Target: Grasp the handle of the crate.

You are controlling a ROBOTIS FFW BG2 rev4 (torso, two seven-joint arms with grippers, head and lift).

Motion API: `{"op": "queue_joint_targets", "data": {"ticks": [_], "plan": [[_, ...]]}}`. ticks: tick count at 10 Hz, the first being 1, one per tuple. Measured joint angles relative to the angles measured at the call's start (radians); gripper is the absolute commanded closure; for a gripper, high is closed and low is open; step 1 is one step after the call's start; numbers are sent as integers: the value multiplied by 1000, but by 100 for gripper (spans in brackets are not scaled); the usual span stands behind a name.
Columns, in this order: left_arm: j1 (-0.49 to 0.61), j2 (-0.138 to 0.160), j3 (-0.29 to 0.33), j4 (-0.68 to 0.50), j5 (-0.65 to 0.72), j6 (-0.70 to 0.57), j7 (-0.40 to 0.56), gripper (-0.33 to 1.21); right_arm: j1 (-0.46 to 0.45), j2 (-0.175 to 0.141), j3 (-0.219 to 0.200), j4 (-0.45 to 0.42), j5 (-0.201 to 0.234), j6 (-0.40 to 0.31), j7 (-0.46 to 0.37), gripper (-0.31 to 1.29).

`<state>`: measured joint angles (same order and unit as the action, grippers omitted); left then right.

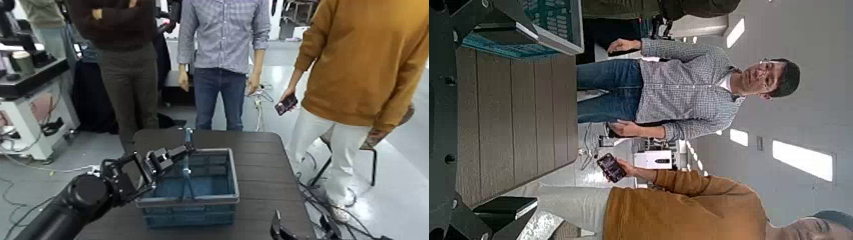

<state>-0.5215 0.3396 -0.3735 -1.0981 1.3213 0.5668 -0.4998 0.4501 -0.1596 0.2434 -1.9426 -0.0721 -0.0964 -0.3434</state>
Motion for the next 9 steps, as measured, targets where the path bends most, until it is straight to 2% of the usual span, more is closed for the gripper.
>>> {"op": "queue_joint_targets", "data": {"ticks": [3,5,7,9], "plan": [[163,18,108,-251,21,54,147,120,4,3,-3,-1,0,-7,-2,15],[269,15,178,-406,40,101,230,120,4,3,-4,-1,0,-8,-3,15],[343,-7,226,-505,58,160,260,120,5,3,-4,-1,-1,-8,-5,15],[403,-34,258,-555,73,214,270,120,6,3,-6,-1,-4,-8,-8,15]]}}
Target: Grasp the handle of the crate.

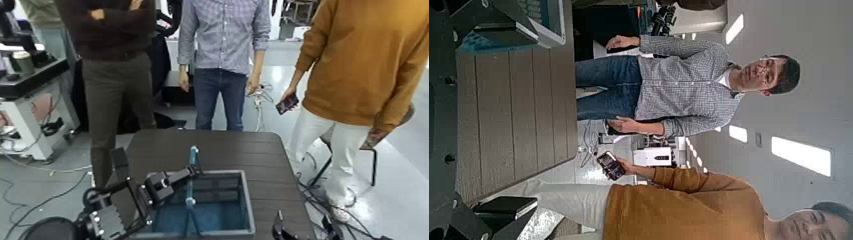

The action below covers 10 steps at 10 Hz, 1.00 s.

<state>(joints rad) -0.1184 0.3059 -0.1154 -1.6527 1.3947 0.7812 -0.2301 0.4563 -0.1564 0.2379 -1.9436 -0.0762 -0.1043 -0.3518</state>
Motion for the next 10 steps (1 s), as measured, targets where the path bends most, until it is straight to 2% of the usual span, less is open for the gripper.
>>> {"op": "queue_joint_targets", "data": {"ticks": [3,6,10], "plan": [[70,-13,-4,-46,71,39,22,120,2,1,-2,-1,-2,0,-1,15],[101,-12,-10,-70,133,60,15,120,2,4,-3,-2,2,3,-1,15],[117,-28,-26,-66,164,55,-13,120,1,12,-4,1,6,3,-1,15]]}}
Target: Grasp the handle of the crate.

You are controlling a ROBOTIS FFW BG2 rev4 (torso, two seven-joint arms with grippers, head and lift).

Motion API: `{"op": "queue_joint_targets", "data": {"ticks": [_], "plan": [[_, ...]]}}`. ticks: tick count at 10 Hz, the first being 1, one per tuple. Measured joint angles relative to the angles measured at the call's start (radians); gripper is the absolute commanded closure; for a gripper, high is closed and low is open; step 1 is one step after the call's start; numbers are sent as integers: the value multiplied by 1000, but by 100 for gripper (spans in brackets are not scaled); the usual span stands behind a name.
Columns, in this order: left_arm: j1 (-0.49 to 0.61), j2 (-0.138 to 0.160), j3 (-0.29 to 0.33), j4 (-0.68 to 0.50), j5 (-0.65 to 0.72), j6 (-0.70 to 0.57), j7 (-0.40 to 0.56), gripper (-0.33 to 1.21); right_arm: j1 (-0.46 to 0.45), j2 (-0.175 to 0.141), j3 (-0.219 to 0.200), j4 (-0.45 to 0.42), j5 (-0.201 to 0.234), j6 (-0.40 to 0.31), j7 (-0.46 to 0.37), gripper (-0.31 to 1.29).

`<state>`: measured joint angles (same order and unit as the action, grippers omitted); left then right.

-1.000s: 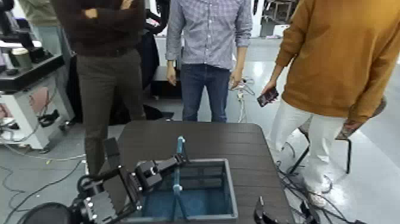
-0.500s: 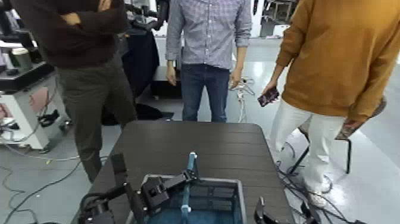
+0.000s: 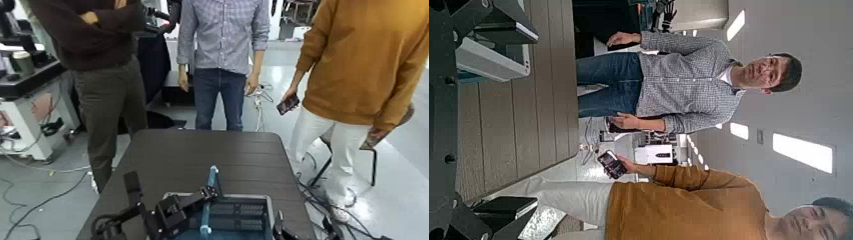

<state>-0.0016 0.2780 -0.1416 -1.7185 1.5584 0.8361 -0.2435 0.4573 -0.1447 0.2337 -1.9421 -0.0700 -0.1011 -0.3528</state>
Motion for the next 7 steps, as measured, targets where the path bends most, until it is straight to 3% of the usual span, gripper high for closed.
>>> {"op": "queue_joint_targets", "data": {"ticks": [7], "plan": [[3,-10,-2,7,2,-2,-11,120,-6,1,6,-1,-2,18,2,15]]}}
